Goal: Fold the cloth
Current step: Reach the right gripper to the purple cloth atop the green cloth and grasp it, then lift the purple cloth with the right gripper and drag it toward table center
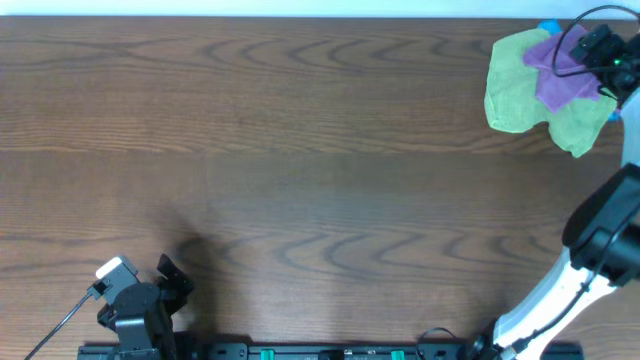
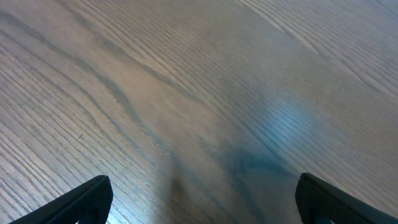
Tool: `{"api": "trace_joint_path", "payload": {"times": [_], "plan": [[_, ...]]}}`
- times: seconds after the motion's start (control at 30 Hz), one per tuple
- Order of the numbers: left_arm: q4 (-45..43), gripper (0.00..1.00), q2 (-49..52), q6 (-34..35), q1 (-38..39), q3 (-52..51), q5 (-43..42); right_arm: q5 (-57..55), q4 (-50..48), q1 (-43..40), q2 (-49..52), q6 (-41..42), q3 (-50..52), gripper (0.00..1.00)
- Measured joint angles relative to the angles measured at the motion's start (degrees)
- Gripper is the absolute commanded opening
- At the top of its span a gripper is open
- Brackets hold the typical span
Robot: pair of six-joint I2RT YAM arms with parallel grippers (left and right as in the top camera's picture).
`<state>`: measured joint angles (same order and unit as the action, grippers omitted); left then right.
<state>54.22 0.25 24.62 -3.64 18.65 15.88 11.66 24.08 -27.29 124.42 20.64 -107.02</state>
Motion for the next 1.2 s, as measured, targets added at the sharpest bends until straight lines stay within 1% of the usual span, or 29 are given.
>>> {"api": "trace_joint_path", "payload": {"times": [0.2, 0.3, 0.4, 0.53, 0.57, 0.6, 0.63, 0.67, 0.77, 0.8, 0.83, 1.03, 1.2], "plan": [[0.00, 0.95, 0.00, 0.00, 0.00, 0.00, 0.00, 0.24, -1.88, 0.48, 3.76, 2.27, -0.09, 0.94], [0.00, 0.95, 0.00, 0.00, 0.00, 0.00, 0.00, 0.28, -2.95, 0.92, 5.07, 2.67, -0.09, 0.94], [0.00, 0.95, 0.00, 0.00, 0.00, 0.00, 0.00, 0.26, -4.11, 1.40, 6.49, 2.89, -0.17, 0.88], [0.00, 0.95, 0.00, 0.00, 0.00, 0.00, 0.00, -0.13, -5.03, 1.92, 8.24, 3.08, -0.17, 0.85], [0.00, 0.95, 0.00, 0.00, 0.00, 0.00, 0.00, -0.26, -5.11, 1.97, 8.41, 3.08, -0.17, 0.81], [0.00, 0.95, 0.00, 0.00, 0.00, 0.00, 0.00, -0.48, -5.18, 1.97, 8.50, 3.10, -0.17, 0.75], [0.00, 0.95, 0.00, 0.00, 0.00, 0.00, 0.00, -0.70, -5.31, 1.97, 8.52, 3.30, -0.17, 0.64], [0.00, 0.95, 0.00, 0.00, 0.00, 0.00, 0.00, -1.03, -5.42, 1.97, 8.52, 3.26, -0.17, 0.50], [0.00, 0.95, 0.00, 0.00, 0.00, 0.00, 0.00, -1.22, -5.51, 1.97, 8.52, 3.15, -0.17, 0.18], [0.00, 0.95, 0.00, 0.00, 0.00, 0.00, 0.00, -1.20, -5.49, 1.99, 8.55, 3.30, -0.17, 0.05], [0.00, 0.95, 0.00, 0.00, -0.02, 0.00, 0.00, -1.14, -5.46, 1.99, 8.55, 3.21, -0.17, 0.01], [0.00, 0.95, 0.00, 0.00, 0.00, 0.00, 0.00, -0.96, -3.10, 1.99, 8.52, 3.26, -0.22, 0.01], [0.00, 0.95, 0.00, 0.00, 0.00, 0.00, 0.00, -1.09, 3.13, 2.34, 6.40, 1.03, -0.24, 0.01]]}}
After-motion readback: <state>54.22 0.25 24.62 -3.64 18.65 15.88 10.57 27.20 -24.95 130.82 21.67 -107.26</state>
